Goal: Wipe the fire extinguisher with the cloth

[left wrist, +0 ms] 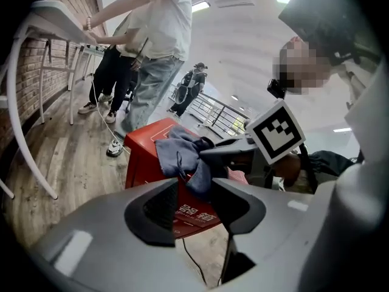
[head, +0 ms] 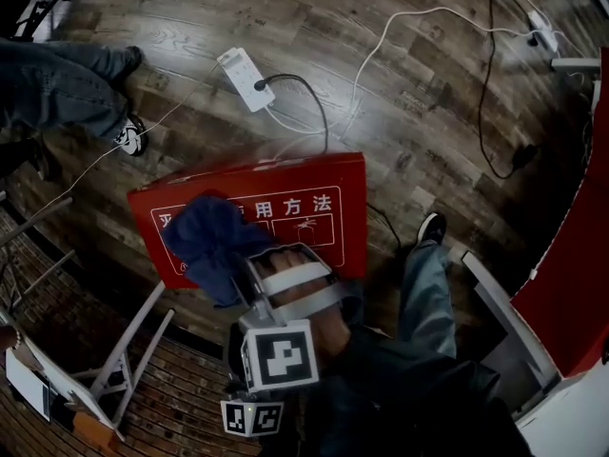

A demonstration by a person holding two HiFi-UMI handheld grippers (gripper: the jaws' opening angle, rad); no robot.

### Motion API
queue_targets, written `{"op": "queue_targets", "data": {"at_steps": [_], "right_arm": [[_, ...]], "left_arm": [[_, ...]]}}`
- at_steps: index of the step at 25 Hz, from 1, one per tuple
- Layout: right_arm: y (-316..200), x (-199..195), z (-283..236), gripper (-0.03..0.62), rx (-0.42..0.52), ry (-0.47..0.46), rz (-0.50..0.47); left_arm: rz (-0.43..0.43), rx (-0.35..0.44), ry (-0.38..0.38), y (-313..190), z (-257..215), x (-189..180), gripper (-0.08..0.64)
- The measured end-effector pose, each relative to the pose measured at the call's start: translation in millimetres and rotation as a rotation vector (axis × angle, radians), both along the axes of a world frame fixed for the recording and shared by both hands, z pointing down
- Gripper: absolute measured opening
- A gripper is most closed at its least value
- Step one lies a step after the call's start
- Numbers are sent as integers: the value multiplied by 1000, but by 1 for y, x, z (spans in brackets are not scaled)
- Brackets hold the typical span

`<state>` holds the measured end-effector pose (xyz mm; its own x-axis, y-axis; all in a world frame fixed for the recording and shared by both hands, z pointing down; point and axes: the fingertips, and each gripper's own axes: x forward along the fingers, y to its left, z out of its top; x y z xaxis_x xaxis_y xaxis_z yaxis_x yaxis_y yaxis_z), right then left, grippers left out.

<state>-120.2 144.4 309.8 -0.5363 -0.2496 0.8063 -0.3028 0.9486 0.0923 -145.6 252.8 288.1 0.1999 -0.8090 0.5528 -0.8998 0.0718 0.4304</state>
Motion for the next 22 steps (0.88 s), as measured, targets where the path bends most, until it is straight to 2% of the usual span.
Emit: {"op": "queue_targets", "data": {"at_steps": [2,4,7,10,12,15,18,22], "right_arm": [[2,37,0,55,-22,-9,30],[5,89,-3,55,-27,-27,104],[16,175,0,55,-22,-22,299],[26,226,19,55,-43,-105,450],[34,239,42,55,-94,-169,482],[39,236,76,55,-162,-276,457],[17,219,106,55,-188,-424,489],[-26,212,147,54,-268,-536,536]], "left_arm": [[17,1,3,-6,0,4,166],[38,6,9,-11,-2,12,149],[74,25,20,-19,-4,29,122],[112,36,41,-20,-1,48,107],[130,23,51,-18,2,58,100],[149,7,56,-16,5,68,94],[167,1,56,-16,10,72,94],[182,-17,53,-17,18,70,94]]}}
